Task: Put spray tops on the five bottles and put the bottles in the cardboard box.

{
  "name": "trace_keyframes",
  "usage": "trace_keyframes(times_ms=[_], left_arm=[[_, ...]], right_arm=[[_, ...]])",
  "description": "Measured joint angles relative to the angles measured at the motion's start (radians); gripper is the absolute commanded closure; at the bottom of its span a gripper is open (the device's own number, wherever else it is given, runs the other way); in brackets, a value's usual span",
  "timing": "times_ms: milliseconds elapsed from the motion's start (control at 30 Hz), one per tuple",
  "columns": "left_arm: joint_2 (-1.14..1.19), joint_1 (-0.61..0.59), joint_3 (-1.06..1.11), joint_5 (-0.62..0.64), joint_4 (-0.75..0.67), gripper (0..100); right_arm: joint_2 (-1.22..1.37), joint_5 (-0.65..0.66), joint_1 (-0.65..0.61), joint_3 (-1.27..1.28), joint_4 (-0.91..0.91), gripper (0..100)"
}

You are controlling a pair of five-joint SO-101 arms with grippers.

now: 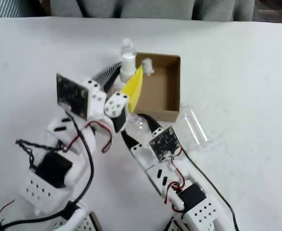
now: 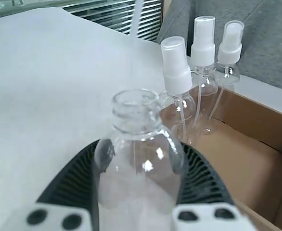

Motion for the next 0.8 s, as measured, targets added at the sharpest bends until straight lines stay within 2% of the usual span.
trace_keyframes(times_ms=[333, 567, 800], left_arm=[[-0.212, 0.04, 0.249, 0.0, 0.029, 98], [-0.249, 0.041, 0.275, 0.002, 0.029, 97], [-0.249, 0.041, 0.276, 0.002, 0.029, 72]], right_arm=[[0.0, 0.0, 0.0, 0.0, 0.0, 98.3], [0.0, 0.0, 0.0, 0.0, 0.0, 98.3], [0.0, 0.0, 0.002, 0.0, 0.0, 98.3]])
